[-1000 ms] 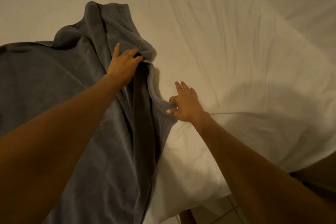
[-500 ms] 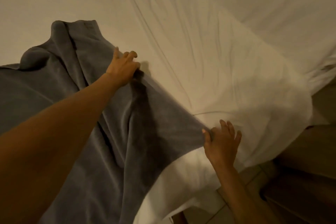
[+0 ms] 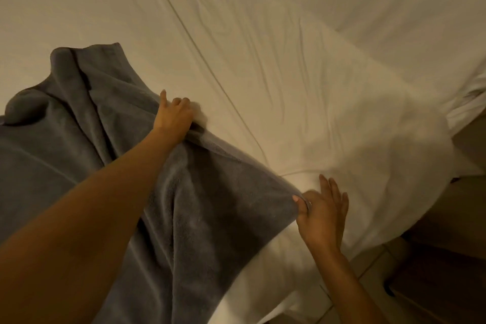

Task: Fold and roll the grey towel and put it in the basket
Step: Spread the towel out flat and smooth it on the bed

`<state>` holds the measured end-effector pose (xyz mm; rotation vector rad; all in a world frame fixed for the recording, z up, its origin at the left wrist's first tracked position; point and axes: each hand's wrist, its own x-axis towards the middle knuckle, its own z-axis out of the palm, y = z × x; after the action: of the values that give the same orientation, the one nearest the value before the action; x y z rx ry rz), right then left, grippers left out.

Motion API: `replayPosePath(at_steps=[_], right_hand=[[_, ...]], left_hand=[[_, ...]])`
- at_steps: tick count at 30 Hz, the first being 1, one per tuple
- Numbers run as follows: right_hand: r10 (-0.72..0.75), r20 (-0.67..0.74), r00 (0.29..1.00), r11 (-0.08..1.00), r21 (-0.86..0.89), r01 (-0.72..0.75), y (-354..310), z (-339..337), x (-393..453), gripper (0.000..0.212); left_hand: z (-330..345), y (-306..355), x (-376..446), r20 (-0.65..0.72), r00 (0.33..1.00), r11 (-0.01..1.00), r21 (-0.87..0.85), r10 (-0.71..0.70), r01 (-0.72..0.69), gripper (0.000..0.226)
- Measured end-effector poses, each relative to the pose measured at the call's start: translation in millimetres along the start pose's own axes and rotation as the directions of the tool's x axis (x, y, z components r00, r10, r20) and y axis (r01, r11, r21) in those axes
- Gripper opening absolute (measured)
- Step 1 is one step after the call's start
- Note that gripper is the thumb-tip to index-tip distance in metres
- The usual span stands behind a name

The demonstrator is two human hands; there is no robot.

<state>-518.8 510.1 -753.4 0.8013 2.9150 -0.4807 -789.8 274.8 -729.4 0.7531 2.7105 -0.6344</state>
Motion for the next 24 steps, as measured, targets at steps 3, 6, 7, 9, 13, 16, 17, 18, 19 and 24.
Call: replayPosePath(at_steps=[3,6,7,9,13,16,17,18,19,24], right_hand=[[-0.027,-0.016,1.0,0.999,-0.039,0.026,-1.2,9.8,-3.9,0.044],[-0.022,-0.038,0.999,0.991,-0.13,0.017,-0.9,8.2,1.8,0.051],[-0.019,-0.038,0.999,0.987,-0.16,0.013,0.3,5.7,4.9,0.053],[-0.016,-0.038,0.999,0.98,-0.2,0.008,3.8,0.1,11.5,0.056],[0.043,-0.074,0.996,0.975,-0.214,-0.058,12.2,-13.5,28.2,0.051],[0.079,-0.111,0.991,0.97,-0.22,-0.102,28.3,-27.4,40.3,0.047],[0.08,-0.13,0.988,0.967,-0.232,-0.109,34.0,-31.1,43.9,0.048],[0.077,-0.155,0.985,0.965,-0.235,-0.112,38.8,-33.9,47.1,0.049],[0.073,-0.179,0.981,0.967,-0.23,-0.114,42.5,-35.0,50.0,0.049],[0.072,-0.116,0.991,0.973,-0.211,-0.095,52.7,-17.0,54.9,0.049]], left_hand=[[5.6,3.7,0.9,-0.014,0.998,0.993,-0.098,-0.063,0.062,0.037],[-2.7,7.6,11.0,-0.05,0.992,0.976,-0.189,-0.118,0.106,0.036],[-8.8,9.5,17.0,-0.054,0.99,0.971,-0.209,-0.127,0.113,0.039],[-24.8,13.4,32.2,-0.072,0.99,0.967,-0.234,-0.124,0.105,0.044],[-62.3,30.6,66.5,-0.119,0.989,0.967,-0.25,-0.086,0.054,0.048],[-85.5,54.5,88.0,-0.148,0.987,0.961,-0.277,-0.059,0.016,0.049],[-89.6,61.6,93.8,-0.153,0.986,0.959,-0.285,-0.06,0.014,0.048],[-92.0,67.9,98.7,-0.155,0.986,0.956,-0.294,-0.067,0.018,0.045],[-92.2,73.4,102.9,-0.158,0.985,0.952,-0.304,-0.075,0.024,0.042],[-71.2,92.5,107.7,-0.159,0.983,0.919,-0.394,-0.094,0.024,0.03]])
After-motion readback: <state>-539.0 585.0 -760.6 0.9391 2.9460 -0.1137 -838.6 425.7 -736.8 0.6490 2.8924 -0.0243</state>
